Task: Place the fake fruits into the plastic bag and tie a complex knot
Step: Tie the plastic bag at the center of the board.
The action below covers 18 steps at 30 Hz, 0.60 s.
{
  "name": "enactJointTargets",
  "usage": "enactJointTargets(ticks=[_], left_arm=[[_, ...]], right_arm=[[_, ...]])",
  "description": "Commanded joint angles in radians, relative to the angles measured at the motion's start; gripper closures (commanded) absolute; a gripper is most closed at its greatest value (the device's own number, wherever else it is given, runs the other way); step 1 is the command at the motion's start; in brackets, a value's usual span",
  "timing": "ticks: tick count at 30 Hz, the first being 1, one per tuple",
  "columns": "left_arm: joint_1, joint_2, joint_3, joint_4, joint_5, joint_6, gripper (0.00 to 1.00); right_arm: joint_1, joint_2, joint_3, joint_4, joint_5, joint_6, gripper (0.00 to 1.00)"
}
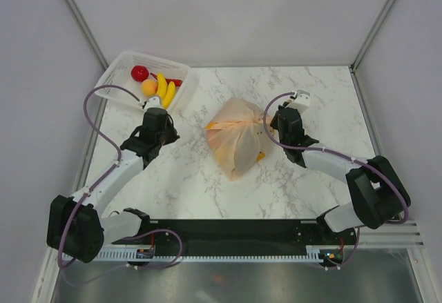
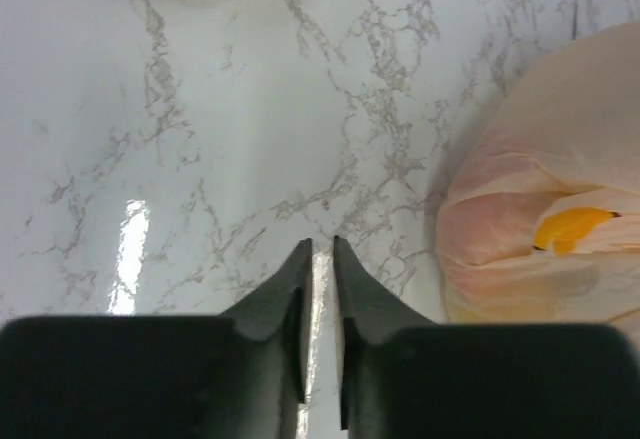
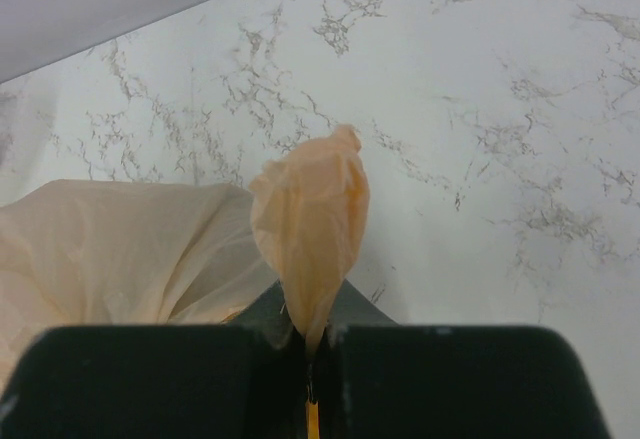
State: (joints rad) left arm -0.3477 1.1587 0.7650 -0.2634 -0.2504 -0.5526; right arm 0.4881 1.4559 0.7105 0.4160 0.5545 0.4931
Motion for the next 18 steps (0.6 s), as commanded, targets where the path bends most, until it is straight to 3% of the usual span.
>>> enactJointTargets(ticks=[1,2,3,5,6,11,18], left_arm=[[-0.04,0.029,0.057,0.035,0.046,0.043,0.74],[-0.051,0.027,0.051,0.07,0.057,0.031,0.48],[-0.06,0.022,0.028,0.096,0.088,0.019,0.39],[-0.062,0.003,0.002,0.179,0.129,-0.029,0.07],[-0.062,0.001,-0.016,0.2,0.157,-0.049,0.01],[-0.089,0.03,-0.049,0.344,0.166,-0.245,0.0],[-0.206,0.157,-0.061,0.515,-0.047,-0.501,0.0]], right_arm=[[0.006,-0.032,0.021,0.004,-0.062,-0.037,0.99],[0.006,-0.031,0.026,0.001,-0.077,-0.041,0.97],[0.006,-0.031,0.027,0.0,-0.082,-0.041,0.96],[0.004,-0.034,0.029,0.0,-0.093,-0.039,0.95],[0.006,-0.037,0.027,0.001,-0.096,-0.039,0.94],[0.006,-0.052,0.02,0.017,-0.103,-0.037,0.87],[0.006,-0.077,0.003,0.038,-0.108,-0.031,0.85]])
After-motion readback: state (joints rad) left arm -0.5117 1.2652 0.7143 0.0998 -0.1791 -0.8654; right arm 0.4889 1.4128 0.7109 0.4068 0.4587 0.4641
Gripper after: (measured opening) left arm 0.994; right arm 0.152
